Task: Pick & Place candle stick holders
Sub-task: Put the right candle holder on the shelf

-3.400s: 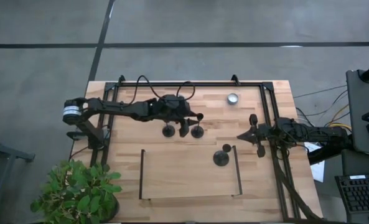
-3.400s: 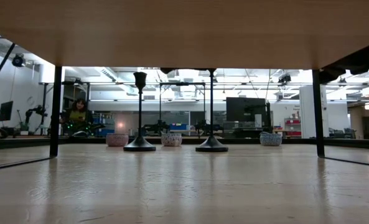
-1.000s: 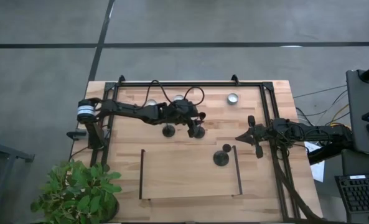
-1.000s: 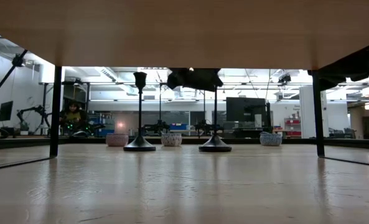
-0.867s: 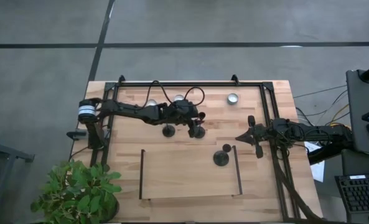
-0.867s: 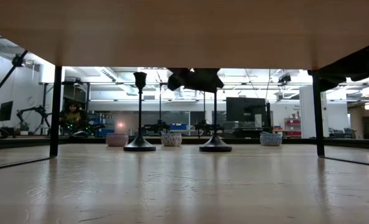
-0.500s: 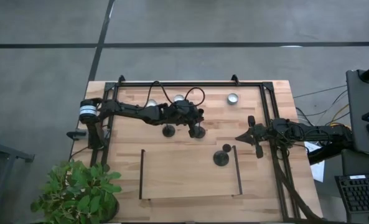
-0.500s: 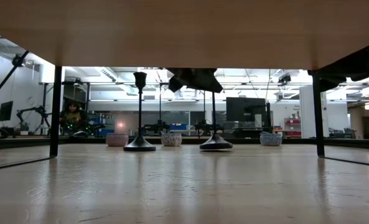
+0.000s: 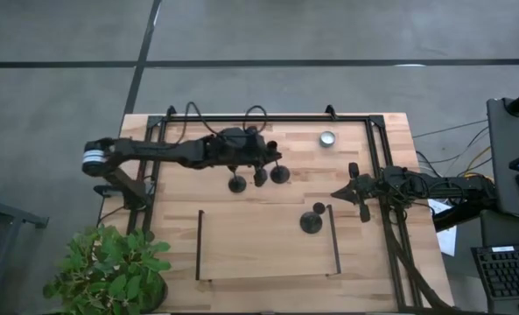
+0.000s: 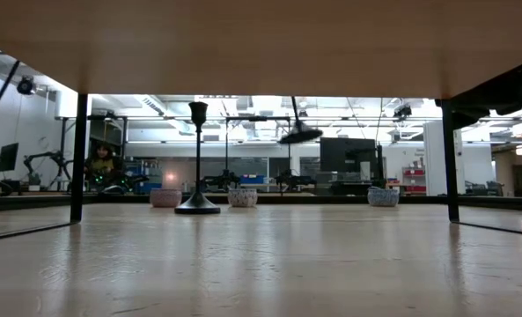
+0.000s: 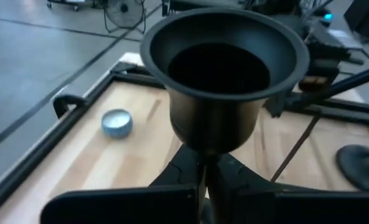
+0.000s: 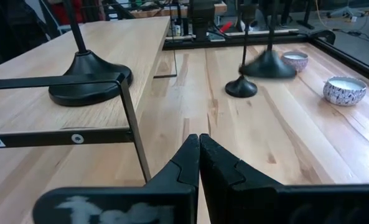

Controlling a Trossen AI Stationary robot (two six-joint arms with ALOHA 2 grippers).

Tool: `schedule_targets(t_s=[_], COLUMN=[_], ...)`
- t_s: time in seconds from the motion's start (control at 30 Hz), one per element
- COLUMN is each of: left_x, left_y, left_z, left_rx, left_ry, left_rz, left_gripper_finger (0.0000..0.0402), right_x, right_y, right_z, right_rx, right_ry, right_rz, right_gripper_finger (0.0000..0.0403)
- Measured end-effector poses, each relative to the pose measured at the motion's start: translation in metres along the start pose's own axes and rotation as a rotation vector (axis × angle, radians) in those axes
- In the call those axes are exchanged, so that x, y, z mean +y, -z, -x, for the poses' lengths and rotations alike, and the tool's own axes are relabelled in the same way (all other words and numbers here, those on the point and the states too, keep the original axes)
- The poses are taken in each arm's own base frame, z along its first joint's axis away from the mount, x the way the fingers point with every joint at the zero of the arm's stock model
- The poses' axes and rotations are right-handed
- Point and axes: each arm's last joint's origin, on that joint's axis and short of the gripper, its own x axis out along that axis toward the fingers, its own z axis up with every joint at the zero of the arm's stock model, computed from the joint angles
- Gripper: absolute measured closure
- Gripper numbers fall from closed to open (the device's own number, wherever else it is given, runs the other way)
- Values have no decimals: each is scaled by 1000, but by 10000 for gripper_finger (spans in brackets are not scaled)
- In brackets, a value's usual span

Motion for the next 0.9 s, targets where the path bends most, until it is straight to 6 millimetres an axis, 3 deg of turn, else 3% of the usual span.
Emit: schedule_targets(t_s=[0.3,0.43,0.7,0.9], left_x=[-5,-23,-83,-127], left_y=[-44,-53,-59,-54], left_z=[69,90,105,93], left_rx=[-139,-175,-207,-164], left_ry=[100,203,440,498], left_rz=[74,90,58,30], left_gripper_finger=[400,400,400,400], right_x=[0,0,0,0], right_y=[0,0,0,0], right_z=[0,0,0,0], right_rx=[1,5,6,6], right_ry=[1,2,2,2], right_rz=[0,0,0,0], right_gripper_finger=[394,394,394,394])
